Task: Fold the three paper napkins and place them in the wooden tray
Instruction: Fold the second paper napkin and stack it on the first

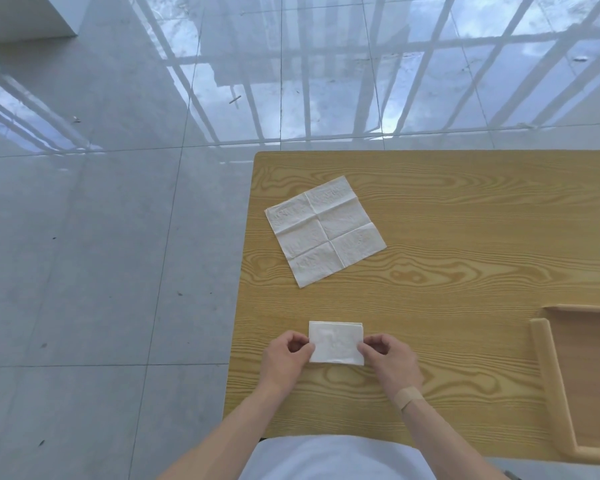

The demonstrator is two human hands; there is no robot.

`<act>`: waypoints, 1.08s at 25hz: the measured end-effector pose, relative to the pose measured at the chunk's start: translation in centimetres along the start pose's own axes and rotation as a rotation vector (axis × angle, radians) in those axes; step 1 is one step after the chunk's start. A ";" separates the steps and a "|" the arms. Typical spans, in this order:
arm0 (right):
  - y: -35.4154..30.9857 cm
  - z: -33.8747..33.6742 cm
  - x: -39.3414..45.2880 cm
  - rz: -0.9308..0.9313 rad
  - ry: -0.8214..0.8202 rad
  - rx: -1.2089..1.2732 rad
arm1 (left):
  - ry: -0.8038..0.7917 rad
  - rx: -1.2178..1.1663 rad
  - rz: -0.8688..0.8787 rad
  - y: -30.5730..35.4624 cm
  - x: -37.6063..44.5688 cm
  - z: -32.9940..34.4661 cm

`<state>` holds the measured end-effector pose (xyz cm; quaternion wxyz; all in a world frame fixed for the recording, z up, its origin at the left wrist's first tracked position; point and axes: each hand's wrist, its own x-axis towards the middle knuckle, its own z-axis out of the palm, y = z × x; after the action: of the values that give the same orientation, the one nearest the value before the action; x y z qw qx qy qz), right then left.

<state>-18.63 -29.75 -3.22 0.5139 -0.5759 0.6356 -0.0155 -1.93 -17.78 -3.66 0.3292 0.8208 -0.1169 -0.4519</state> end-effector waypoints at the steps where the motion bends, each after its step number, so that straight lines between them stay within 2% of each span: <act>1: -0.1 0.0 -0.1 0.001 0.000 -0.003 | 0.001 -0.005 -0.002 -0.1 0.0 0.0; 27: -1.0 -0.1 -0.1 0.055 0.031 -0.052 | 0.001 0.090 0.007 0.4 0.5 -0.1</act>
<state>-17.99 -30.05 -2.46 0.4889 -0.5710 0.6595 0.0063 -1.51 -18.23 -3.69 0.2937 0.8346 -0.1398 -0.4446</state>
